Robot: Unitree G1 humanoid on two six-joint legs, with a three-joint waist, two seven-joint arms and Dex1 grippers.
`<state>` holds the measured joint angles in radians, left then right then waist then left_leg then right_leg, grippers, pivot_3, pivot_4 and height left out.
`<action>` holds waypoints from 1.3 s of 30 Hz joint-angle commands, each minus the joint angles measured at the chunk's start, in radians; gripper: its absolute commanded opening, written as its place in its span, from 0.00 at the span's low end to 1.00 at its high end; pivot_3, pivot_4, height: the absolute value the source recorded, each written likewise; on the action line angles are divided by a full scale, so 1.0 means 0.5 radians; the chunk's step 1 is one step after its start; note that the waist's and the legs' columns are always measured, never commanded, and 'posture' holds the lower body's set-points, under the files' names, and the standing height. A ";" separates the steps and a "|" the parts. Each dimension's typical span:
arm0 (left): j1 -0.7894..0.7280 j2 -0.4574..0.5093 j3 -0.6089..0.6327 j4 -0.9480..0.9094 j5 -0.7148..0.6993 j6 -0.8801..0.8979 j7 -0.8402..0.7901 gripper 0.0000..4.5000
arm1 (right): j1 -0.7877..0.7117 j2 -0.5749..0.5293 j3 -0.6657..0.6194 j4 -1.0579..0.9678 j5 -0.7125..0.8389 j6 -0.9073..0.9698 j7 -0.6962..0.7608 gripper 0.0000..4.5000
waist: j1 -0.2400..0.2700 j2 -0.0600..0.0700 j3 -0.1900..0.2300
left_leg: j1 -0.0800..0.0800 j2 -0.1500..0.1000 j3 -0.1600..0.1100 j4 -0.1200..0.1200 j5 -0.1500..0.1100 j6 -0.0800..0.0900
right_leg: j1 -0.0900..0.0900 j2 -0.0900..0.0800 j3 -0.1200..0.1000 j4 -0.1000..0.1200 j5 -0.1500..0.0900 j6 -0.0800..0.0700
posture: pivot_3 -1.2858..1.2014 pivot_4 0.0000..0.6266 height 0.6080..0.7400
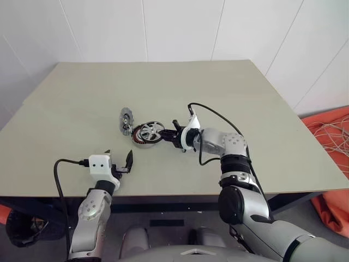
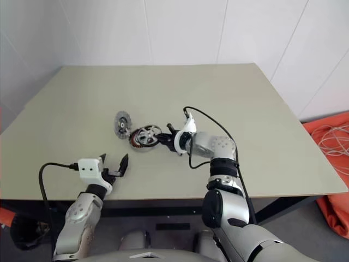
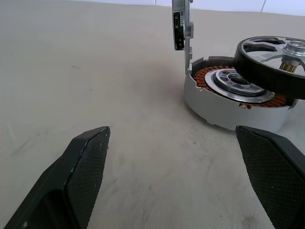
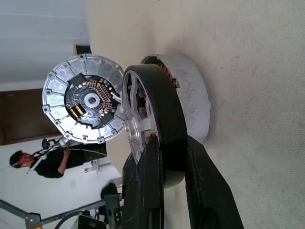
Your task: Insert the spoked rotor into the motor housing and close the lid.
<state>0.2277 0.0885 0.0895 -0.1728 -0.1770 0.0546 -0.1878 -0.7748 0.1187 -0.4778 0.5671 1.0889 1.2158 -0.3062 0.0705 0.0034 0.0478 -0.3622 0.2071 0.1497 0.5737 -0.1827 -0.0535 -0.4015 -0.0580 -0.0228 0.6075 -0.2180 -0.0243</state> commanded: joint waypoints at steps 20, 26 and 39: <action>0.009 -0.008 0.004 0.032 -0.005 -0.123 -0.020 1.00 | -0.346 0.358 0.169 0.251 0.100 -0.291 0.224 0.07 | -0.001 0.000 0.000 | 0.000 0.000 0.000 0.002 0.000 0.000 | 0.000 0.000 0.000 0.001 0.000 0.000 | 0.52 0.00 1.00; 0.004 -0.008 0.005 0.028 -0.005 -0.117 -0.017 1.00 | -0.368 0.354 0.190 0.295 0.077 -0.311 0.258 0.07 | 0.000 -0.001 0.000 | -0.001 0.000 0.000 0.002 0.000 0.000 | 0.000 0.000 -0.001 0.001 0.000 -0.001 | 0.52 0.00 1.00; 0.003 -0.006 0.008 -0.004 -0.007 -0.096 -0.003 1.00 | -0.349 0.312 0.246 0.364 0.015 -0.336 0.303 0.07 | 0.000 -0.001 0.000 | -0.001 0.001 0.000 0.002 0.000 0.000 | 0.000 0.000 -0.001 0.001 0.001 -0.001 | 0.52 0.00 1.00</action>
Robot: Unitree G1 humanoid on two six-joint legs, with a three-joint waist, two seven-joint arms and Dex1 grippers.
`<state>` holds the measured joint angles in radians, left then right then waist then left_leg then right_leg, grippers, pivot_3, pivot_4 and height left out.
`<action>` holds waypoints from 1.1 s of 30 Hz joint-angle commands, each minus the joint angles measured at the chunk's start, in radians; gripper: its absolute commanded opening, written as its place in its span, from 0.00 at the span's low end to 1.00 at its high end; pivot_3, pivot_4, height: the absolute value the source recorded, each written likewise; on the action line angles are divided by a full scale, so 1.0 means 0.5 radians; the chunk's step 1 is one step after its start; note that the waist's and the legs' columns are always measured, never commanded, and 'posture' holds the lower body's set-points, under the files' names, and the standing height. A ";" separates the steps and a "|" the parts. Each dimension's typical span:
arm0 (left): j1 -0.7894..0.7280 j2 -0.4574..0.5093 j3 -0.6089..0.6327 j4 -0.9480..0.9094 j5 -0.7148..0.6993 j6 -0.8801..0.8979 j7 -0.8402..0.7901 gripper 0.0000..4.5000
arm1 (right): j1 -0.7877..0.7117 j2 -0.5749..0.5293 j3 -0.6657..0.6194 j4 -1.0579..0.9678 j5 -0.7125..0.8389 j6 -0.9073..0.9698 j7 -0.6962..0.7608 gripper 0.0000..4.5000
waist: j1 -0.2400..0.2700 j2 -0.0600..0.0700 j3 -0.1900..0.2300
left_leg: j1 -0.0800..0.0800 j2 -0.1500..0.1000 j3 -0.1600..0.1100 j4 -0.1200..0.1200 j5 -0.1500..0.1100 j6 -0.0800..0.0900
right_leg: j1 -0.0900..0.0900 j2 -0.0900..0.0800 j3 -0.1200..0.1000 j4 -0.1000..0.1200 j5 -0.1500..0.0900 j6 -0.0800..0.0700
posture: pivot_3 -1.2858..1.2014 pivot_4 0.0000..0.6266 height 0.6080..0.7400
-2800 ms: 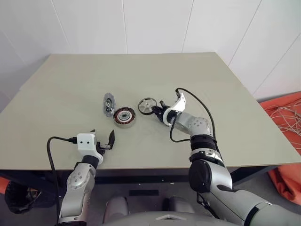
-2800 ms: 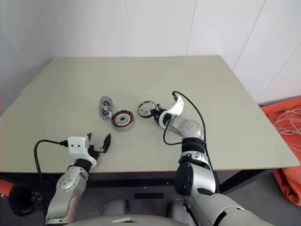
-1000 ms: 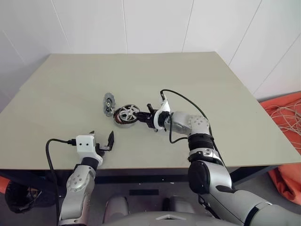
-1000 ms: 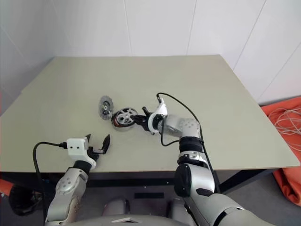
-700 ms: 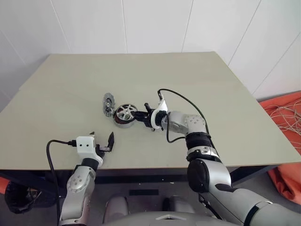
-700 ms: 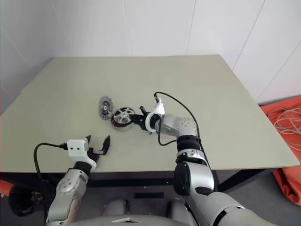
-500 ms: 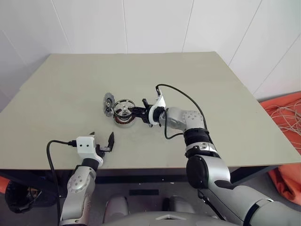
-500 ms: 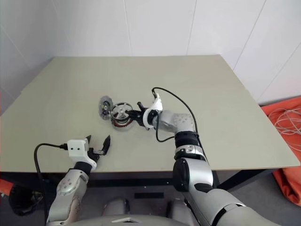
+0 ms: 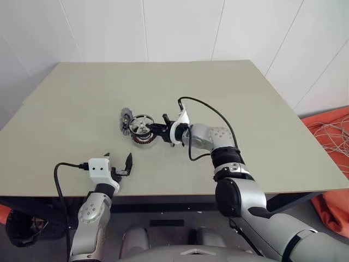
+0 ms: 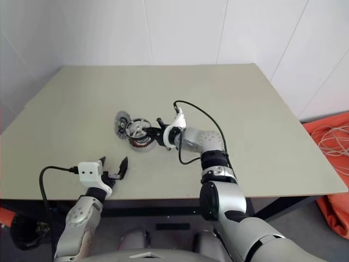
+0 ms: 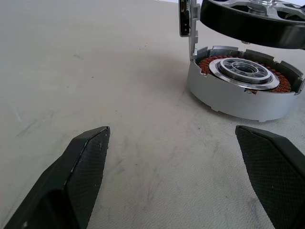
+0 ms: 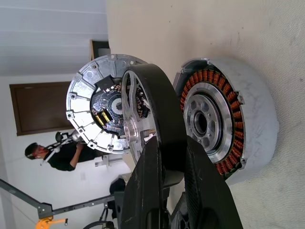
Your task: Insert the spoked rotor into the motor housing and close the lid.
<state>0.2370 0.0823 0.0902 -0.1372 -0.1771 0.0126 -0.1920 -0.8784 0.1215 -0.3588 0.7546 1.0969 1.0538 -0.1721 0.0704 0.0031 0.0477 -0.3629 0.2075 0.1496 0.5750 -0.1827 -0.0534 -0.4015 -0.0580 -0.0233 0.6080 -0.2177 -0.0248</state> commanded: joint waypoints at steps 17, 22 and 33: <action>-0.015 -0.006 -0.025 -0.159 0.008 0.049 0.040 1.00 | -0.126 0.260 0.002 0.034 -0.126 -0.061 0.096 0.35 | 0.000 0.000 0.000 | -0.001 0.000 0.000 0.001 0.000 0.000 | 0.000 0.000 0.000 0.001 0.004 -0.007 | 0.52 0.00 1.00; -0.030 0.001 -0.031 -0.222 0.002 0.118 0.060 1.00 | -0.135 0.242 -0.007 0.020 -0.133 -0.083 0.118 0.75 | -0.001 -0.001 -0.001 | 0.003 0.000 0.000 0.001 0.000 0.000 | 0.003 0.000 0.000 0.001 0.005 -0.008 | 0.52 0.00 1.00; -0.059 0.020 -0.007 -0.217 -0.021 0.161 0.036 1.00 | -0.078 0.147 -0.099 -0.198 -0.026 0.026 0.056 0.89 | 0.000 -0.001 -0.001 | 0.005 0.001 0.000 0.002 0.001 -0.001 | 0.006 0.000 -0.001 0.001 0.000 0.000 | 0.52 0.00 1.00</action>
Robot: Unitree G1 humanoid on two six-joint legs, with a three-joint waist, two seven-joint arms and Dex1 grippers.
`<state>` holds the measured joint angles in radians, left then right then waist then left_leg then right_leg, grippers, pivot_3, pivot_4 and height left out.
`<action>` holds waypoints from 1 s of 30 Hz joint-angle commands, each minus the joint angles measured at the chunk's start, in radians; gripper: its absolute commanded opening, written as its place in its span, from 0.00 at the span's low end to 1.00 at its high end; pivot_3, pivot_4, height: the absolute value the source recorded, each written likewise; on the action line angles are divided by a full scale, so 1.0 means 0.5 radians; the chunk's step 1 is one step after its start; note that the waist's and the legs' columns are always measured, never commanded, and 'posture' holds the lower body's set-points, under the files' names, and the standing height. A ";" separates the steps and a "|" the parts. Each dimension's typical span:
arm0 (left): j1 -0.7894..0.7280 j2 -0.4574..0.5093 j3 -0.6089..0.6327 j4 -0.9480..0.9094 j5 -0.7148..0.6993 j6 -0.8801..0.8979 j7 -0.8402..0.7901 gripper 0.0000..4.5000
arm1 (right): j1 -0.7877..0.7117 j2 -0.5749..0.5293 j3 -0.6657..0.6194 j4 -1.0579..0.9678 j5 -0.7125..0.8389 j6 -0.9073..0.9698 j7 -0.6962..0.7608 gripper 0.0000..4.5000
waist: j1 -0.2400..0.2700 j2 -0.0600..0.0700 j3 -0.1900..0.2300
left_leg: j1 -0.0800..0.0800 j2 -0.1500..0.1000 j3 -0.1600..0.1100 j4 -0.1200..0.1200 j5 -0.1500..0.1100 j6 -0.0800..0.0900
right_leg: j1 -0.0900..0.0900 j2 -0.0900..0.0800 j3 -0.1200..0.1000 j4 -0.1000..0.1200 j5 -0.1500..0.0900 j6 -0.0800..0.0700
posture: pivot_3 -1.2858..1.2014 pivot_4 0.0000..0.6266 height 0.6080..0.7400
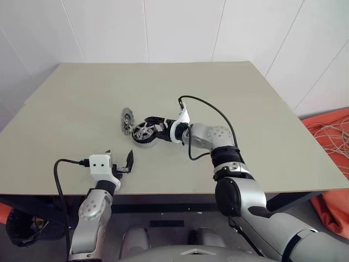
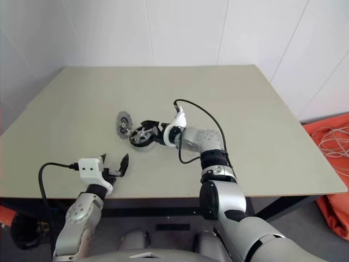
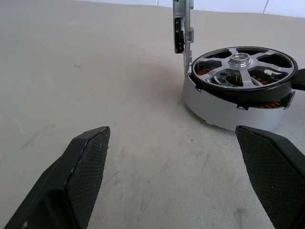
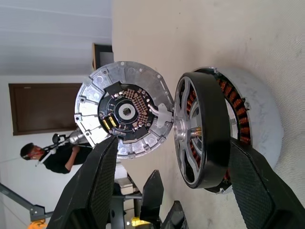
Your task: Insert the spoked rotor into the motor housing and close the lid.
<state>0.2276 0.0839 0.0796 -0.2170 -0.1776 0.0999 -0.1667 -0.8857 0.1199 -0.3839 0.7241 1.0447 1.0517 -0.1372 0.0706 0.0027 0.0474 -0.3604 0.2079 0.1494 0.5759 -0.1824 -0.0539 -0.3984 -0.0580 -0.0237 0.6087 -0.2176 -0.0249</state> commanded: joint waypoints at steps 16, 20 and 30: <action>-0.054 0.016 0.018 0.063 -0.018 -0.094 -0.072 1.00 | 0.051 -0.024 -0.094 -0.345 0.006 0.161 -0.059 0.89 | 0.002 0.000 0.000 | -0.010 0.000 0.000 0.000 0.001 -0.001 | -0.009 0.000 -0.001 0.000 0.003 -0.004 | 0.52 0.00 1.00; -0.047 0.011 0.012 0.073 -0.014 -0.110 -0.074 1.00 | 0.201 -0.138 0.319 -0.724 -0.288 0.016 0.342 0.75 | 0.014 0.000 0.000 | -0.011 0.000 0.000 0.000 0.001 -0.001 | -0.008 0.000 -0.001 -0.001 0.002 -0.001 | 0.52 0.00 1.00; -0.030 -0.004 -0.002 0.042 0.001 -0.105 -0.066 1.00 | 0.399 -0.260 1.164 -1.043 -1.144 -0.942 1.037 0.01 | 0.009 -0.001 0.000 | -0.010 0.001 0.000 0.000 0.000 -0.001 | -0.008 0.000 -0.001 -0.001 0.000 0.000 | 0.52 0.00 1.00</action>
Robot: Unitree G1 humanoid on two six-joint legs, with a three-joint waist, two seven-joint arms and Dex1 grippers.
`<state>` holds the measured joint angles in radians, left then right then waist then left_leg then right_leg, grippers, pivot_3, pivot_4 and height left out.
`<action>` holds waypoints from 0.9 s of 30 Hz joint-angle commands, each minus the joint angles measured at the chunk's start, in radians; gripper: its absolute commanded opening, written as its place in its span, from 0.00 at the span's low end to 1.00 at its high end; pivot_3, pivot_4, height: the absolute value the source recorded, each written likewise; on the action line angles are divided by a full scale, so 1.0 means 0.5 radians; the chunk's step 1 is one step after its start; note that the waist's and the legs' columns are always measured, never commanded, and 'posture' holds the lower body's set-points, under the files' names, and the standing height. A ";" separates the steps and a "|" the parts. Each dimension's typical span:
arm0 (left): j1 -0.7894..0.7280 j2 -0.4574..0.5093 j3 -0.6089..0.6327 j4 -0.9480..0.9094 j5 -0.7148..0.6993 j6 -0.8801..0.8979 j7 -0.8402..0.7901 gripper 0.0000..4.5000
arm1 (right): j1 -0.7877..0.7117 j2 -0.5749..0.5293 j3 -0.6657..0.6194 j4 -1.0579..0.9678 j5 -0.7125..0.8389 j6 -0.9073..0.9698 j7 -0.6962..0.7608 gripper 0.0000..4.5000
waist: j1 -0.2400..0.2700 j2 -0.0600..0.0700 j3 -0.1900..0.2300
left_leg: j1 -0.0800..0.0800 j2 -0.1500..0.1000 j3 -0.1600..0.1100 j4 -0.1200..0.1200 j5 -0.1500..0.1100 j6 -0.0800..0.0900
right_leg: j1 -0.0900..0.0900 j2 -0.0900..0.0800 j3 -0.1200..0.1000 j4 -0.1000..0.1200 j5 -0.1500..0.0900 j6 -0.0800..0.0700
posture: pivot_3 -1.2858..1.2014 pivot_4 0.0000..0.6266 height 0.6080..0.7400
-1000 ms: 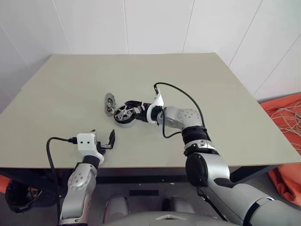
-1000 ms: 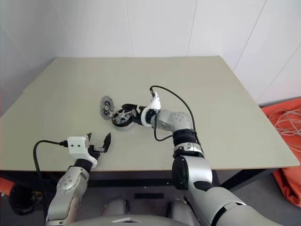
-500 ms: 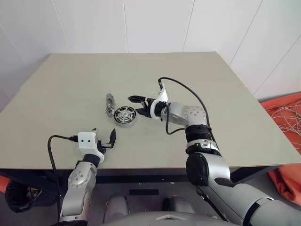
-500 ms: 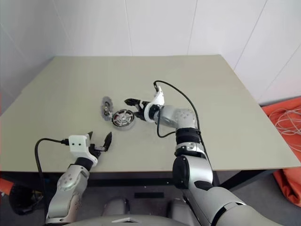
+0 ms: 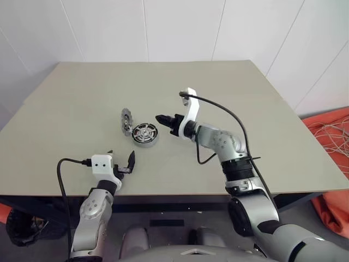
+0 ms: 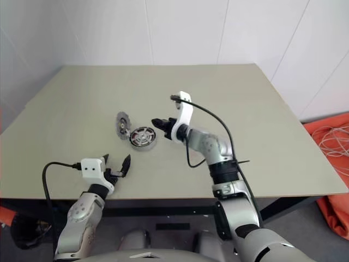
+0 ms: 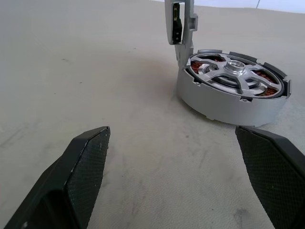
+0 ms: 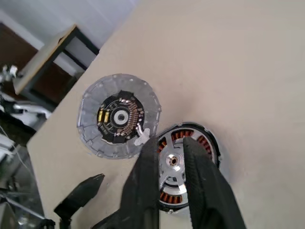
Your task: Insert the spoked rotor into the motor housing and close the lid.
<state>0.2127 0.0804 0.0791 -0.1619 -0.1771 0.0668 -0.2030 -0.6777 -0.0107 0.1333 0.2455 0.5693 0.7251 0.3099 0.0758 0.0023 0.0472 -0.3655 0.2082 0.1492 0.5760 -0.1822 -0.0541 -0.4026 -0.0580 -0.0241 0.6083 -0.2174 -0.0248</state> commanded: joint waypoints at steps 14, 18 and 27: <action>-0.028 0.023 0.014 -0.156 -0.013 0.052 0.035 1.00 | -0.107 0.144 0.320 0.332 -0.711 -0.698 0.290 0.01 | -0.013 -0.001 0.000 | 0.000 0.000 -0.001 0.000 -0.002 0.003 | 0.001 0.000 0.000 0.000 0.007 -0.012 | 0.52 0.00 1.00; -0.033 0.026 0.018 -0.139 -0.015 0.046 0.032 1.00 | -0.165 0.196 0.277 0.483 -0.767 -0.754 0.275 0.01 | -0.015 -0.001 0.000 | 0.001 0.000 -0.001 0.000 -0.002 0.004 | 0.001 0.000 0.000 0.000 0.008 -0.014 | 0.52 0.00 1.00; -0.020 0.020 0.027 -0.065 -0.013 -0.024 0.015 1.00 | -0.216 0.224 0.306 0.728 -0.903 -0.652 0.329 0.01 | -0.014 -0.001 0.000 | 0.001 0.000 -0.001 0.000 -0.003 0.005 | 0.001 0.000 0.000 0.000 0.009 -0.017 | 0.52 0.00 1.00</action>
<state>0.2081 0.0888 0.0855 -0.1844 -0.1777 0.0827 -0.1920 -0.7544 0.1000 0.2838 0.6094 0.1358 0.3812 0.4668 0.0687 0.0018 0.0471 -0.3650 0.2082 0.1489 0.5761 -0.1837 -0.0515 -0.4019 -0.0578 -0.0241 0.6085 -0.2127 -0.0332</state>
